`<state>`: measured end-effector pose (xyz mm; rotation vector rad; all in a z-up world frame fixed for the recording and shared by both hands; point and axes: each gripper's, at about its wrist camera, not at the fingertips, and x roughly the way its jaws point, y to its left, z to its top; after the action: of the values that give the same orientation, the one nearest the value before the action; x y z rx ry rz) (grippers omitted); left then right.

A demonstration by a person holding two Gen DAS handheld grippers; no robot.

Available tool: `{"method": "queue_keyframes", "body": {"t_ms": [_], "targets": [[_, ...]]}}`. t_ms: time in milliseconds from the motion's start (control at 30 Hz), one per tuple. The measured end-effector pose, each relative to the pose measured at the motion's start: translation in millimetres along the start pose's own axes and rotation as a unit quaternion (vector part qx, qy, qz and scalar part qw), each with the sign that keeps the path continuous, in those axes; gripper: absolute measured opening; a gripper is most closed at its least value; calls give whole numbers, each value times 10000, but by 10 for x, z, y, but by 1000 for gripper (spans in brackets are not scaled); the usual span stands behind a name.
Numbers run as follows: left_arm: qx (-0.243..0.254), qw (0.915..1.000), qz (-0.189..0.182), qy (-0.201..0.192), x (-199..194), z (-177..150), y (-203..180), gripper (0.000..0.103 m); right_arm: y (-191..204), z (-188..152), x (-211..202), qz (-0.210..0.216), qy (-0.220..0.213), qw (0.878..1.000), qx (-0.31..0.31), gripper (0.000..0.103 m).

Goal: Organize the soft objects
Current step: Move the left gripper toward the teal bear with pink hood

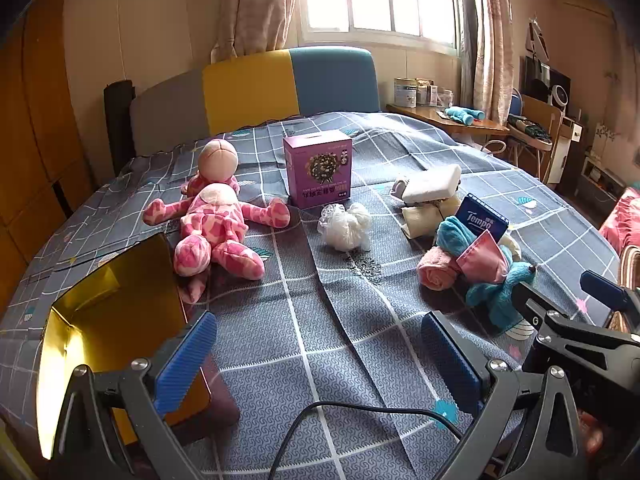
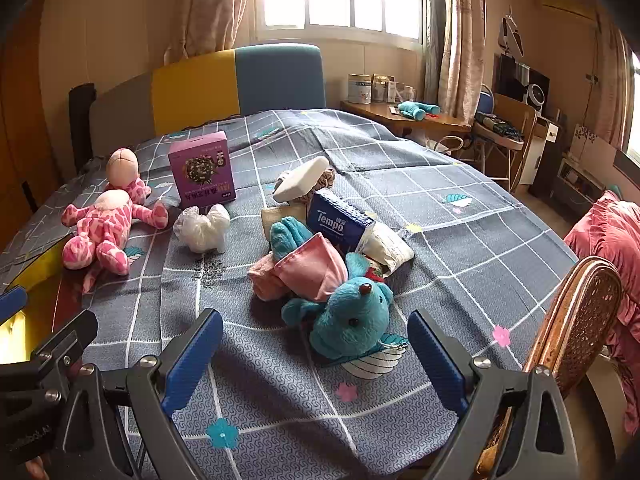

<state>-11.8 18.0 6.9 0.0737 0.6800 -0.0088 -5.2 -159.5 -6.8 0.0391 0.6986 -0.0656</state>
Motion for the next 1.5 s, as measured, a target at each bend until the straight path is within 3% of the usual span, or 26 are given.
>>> {"method": "queue_keyframes", "body": {"t_ms": [900, 1500], "targets": [[19, 9997, -252, 70, -67, 12, -15, 103, -201, 168, -68, -97, -261, 9996, 9, 95], [21, 9987, -451, 250, 21, 25, -71, 103, -657, 352, -96, -288, -413, 9981, 364, 95]]}}
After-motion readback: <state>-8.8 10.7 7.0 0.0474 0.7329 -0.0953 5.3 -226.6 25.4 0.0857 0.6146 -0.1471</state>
